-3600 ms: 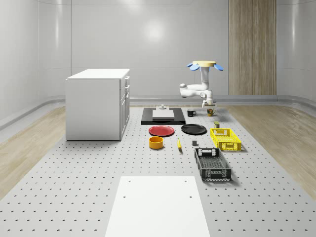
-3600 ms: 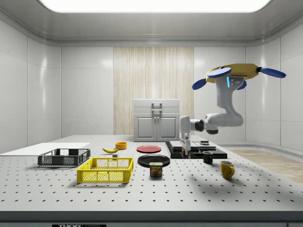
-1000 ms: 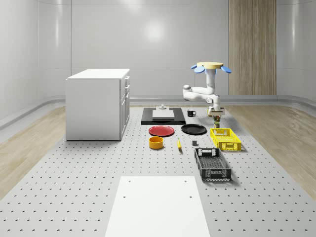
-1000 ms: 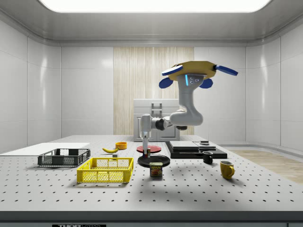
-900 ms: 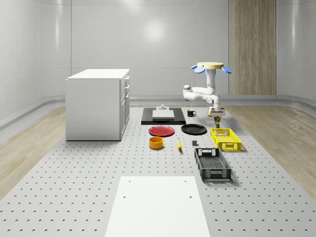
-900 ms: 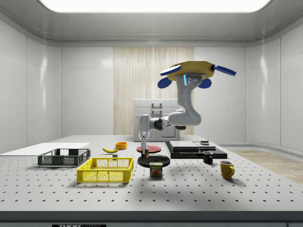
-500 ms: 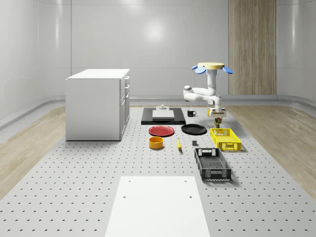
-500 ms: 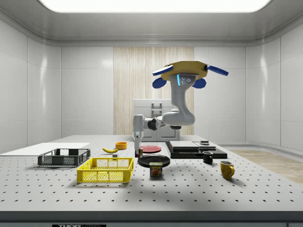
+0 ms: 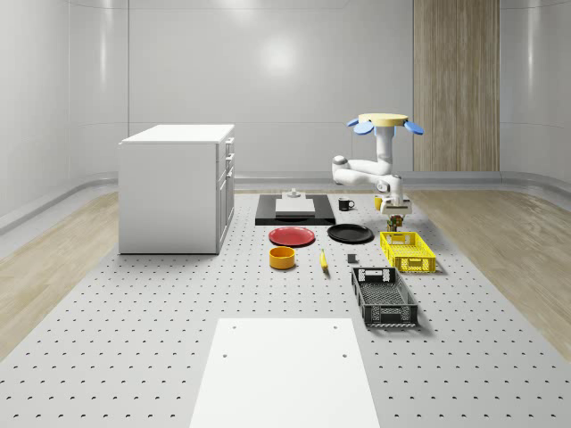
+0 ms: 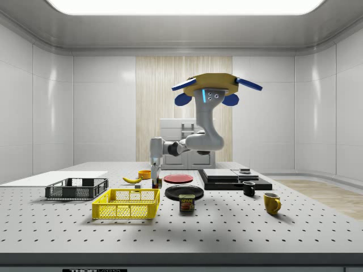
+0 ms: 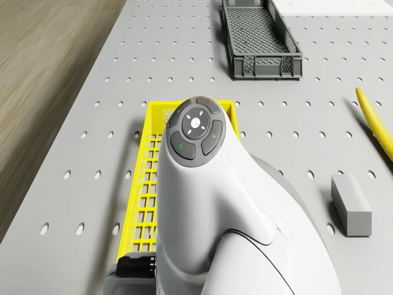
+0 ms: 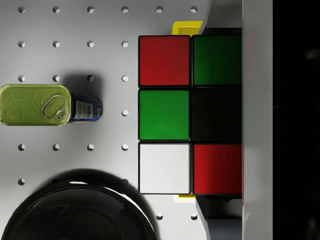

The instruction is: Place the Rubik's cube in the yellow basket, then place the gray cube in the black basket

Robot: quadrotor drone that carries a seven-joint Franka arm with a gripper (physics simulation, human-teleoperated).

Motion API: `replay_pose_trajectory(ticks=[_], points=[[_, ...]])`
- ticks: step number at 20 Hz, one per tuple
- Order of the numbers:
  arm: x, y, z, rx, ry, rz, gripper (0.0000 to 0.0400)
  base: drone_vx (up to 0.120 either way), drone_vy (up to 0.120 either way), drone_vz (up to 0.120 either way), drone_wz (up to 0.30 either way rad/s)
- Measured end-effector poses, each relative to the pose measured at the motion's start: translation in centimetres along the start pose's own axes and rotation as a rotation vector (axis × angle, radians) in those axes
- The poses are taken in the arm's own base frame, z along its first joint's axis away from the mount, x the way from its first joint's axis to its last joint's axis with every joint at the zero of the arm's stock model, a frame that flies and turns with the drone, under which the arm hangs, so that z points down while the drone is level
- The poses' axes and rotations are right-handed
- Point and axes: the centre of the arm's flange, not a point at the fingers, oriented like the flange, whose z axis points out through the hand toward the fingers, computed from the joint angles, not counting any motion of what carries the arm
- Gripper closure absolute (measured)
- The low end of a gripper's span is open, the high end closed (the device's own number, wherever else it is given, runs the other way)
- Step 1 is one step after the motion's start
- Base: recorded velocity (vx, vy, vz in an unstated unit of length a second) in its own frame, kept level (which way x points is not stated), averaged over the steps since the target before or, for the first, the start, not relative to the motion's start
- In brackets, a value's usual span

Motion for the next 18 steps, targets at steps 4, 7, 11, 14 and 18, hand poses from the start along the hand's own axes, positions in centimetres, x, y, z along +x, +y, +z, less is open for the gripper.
replay_pose_trajectory(ticks=[4,7,11,14,18], points=[[0.0,0.0,0.0,0.0,0.0,0.0,0.0075,0.12,0.0,0.0,0.0],[0.0,0.0,0.0,0.0,0.0,0.0,0.0075,0.12,0.0,0.0,0.0],[0.0,0.0,0.0,0.0,0.0,0.0,0.0075,0.1,0.0,-0.08,0.0],[0.0,0.0,0.0,0.0,0.0,0.0,0.0075,0.0,0.0,-0.12,0.0],[0.0,0.0,0.24,0.0,0.0,0.0,0.0075,0.0,0.0,-0.08,0.0]])
